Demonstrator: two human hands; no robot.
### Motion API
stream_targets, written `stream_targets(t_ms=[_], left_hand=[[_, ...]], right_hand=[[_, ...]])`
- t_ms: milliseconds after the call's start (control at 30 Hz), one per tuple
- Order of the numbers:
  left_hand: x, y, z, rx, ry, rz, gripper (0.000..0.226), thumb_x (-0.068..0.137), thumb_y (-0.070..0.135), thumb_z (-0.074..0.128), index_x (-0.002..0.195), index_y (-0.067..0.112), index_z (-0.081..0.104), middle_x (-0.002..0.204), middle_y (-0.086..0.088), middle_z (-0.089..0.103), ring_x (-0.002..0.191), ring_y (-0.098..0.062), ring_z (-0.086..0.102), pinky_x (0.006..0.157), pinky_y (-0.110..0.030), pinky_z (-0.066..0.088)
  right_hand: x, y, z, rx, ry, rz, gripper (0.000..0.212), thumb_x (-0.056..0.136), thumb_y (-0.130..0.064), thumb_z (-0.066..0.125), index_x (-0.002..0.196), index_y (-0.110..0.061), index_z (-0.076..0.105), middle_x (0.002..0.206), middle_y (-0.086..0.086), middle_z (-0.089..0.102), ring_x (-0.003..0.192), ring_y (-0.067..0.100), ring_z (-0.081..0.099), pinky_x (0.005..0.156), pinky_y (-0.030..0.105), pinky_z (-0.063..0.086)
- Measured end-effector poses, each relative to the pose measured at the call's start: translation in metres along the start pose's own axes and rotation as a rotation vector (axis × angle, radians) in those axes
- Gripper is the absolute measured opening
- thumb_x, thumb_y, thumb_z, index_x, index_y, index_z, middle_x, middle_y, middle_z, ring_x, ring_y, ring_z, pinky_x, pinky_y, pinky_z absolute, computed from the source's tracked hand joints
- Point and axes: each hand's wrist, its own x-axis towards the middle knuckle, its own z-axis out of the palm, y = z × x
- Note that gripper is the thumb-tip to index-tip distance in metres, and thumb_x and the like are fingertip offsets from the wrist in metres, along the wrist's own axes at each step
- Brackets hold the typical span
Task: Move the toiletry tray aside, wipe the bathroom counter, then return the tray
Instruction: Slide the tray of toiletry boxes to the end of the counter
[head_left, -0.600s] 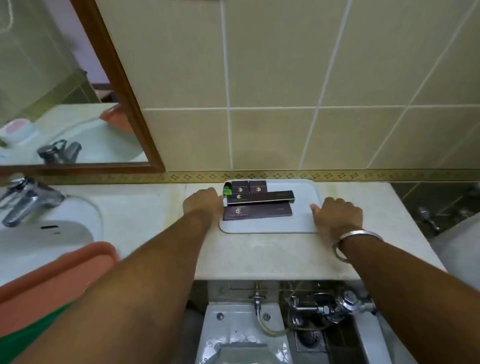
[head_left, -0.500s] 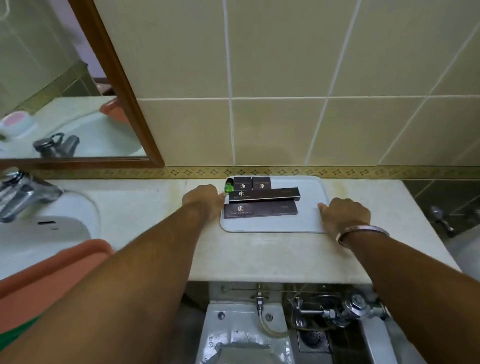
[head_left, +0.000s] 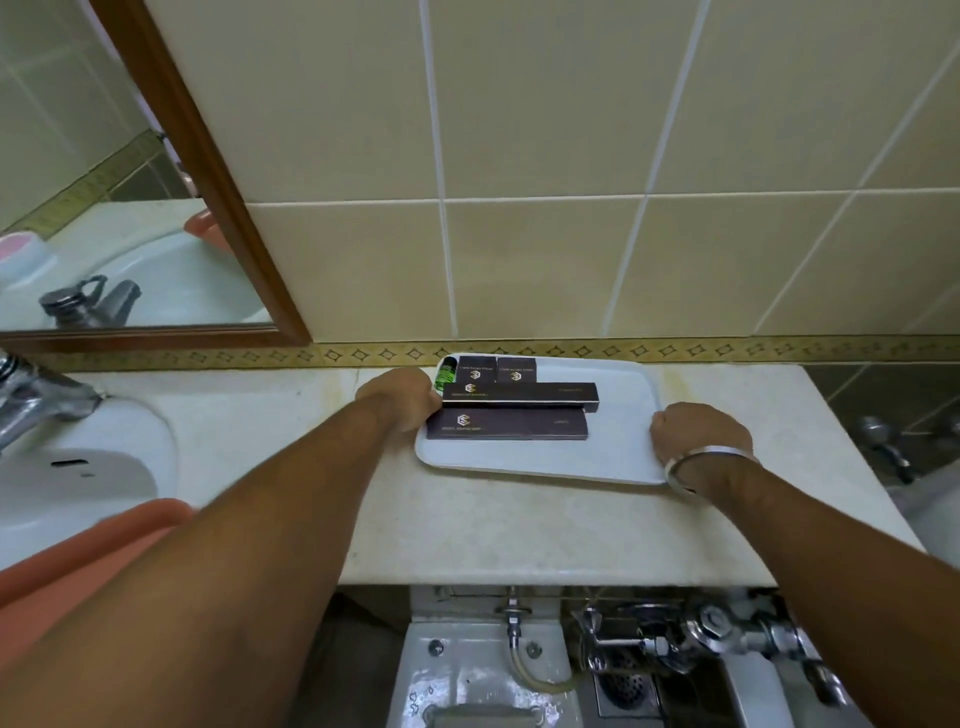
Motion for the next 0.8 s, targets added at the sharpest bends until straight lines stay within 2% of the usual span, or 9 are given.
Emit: stream_targets(t_ms=[67, 133, 233, 300, 400, 533, 667, 800], left_hand=[[-0.003, -0.001, -0.013, -0.015, 0.03, 0.046, 0.033, 0.091, 0.026, 0.049, 0.061, 0.014, 0.049, 0.076, -0.006, 0.057, 0.079, -0.028, 0.056, 0.067, -0.033, 0.042], [-0.006, 0.01, -0.024, -0.006, 0.051, 0.1, 0.034, 0.092, 0.026, 0.048, 0.059, 0.016, 0.047, 0.071, -0.002, 0.055, 0.078, -0.027, 0.055, 0.071, -0.035, 0.044], [-0.012, 0.046, -0.024, -0.005, 0.063, 0.151, 0.033, 0.091, 0.03, 0.049, 0.061, 0.016, 0.048, 0.066, 0.003, 0.054, 0.072, -0.023, 0.054, 0.064, -0.031, 0.038], [-0.012, 0.077, -0.014, 0.019, 0.052, 0.198, 0.033, 0.091, 0.03, 0.051, 0.061, 0.016, 0.048, 0.07, 0.001, 0.055, 0.075, -0.024, 0.055, 0.063, -0.031, 0.038], [-0.004, 0.145, 0.014, 0.043, 0.038, 0.278, 0.03, 0.09, 0.033, 0.052, 0.065, 0.017, 0.053, 0.081, -0.001, 0.061, 0.082, -0.024, 0.057, 0.066, -0.03, 0.04], [0.011, 0.254, 0.052, 0.042, 0.038, 0.393, 0.028, 0.091, 0.04, 0.056, 0.087, 0.015, 0.069, 0.094, -0.004, 0.067, 0.092, -0.027, 0.062, 0.071, -0.031, 0.045], [0.026, 0.329, 0.074, -0.022, 0.062, 0.455, 0.032, 0.089, 0.045, 0.061, 0.083, 0.014, 0.068, 0.087, -0.003, 0.067, 0.087, -0.026, 0.063, 0.067, -0.031, 0.044], [0.044, 0.362, 0.079, -0.067, 0.003, 0.525, 0.028, 0.094, 0.035, 0.058, 0.085, 0.012, 0.072, 0.09, -0.008, 0.07, 0.09, -0.028, 0.064, 0.071, -0.03, 0.046]], right_hand=[[-0.016, 0.003, -0.002, 0.115, 0.016, 0.043, 0.04, 0.096, -0.027, 0.031, 0.096, -0.012, 0.067, 0.107, 0.012, 0.068, 0.093, 0.028, 0.06, 0.076, 0.032, 0.042], [-0.042, 0.015, -0.004, 0.188, 0.037, 0.092, 0.039, 0.095, -0.032, 0.031, 0.079, -0.017, 0.062, 0.097, 0.012, 0.068, 0.078, 0.026, 0.055, 0.069, 0.031, 0.038], [-0.086, 0.047, -0.001, 0.277, 0.055, 0.196, 0.039, 0.094, -0.036, 0.031, 0.067, -0.019, 0.053, 0.084, 0.01, 0.064, 0.069, 0.023, 0.051, 0.064, 0.031, 0.037], [-0.112, 0.07, 0.007, 0.34, 0.039, 0.279, 0.042, 0.094, -0.036, 0.03, 0.067, -0.016, 0.055, 0.083, 0.013, 0.064, 0.069, 0.026, 0.052, 0.065, 0.032, 0.038], [-0.148, 0.117, 0.025, 0.422, 0.024, 0.443, 0.045, 0.095, -0.034, 0.03, 0.08, -0.007, 0.063, 0.093, 0.02, 0.066, 0.074, 0.029, 0.054, 0.068, 0.034, 0.041], [-0.178, 0.176, 0.046, 0.53, 0.074, 0.616, 0.04, 0.095, -0.03, 0.03, 0.072, -0.008, 0.055, 0.092, 0.028, 0.062, 0.078, 0.035, 0.054, 0.072, 0.038, 0.044], [-0.182, 0.209, 0.064, 0.622, 0.188, 0.717, 0.04, 0.096, -0.027, 0.035, 0.069, -0.004, 0.054, 0.078, 0.023, 0.051, 0.076, 0.038, 0.051, 0.069, 0.04, 0.041], [-0.168, 0.209, 0.073, 0.715, 0.267, 0.759, 0.04, 0.096, -0.026, 0.035, 0.068, -0.004, 0.053, 0.078, 0.028, 0.053, 0.071, 0.035, 0.047, 0.065, 0.037, 0.035]])
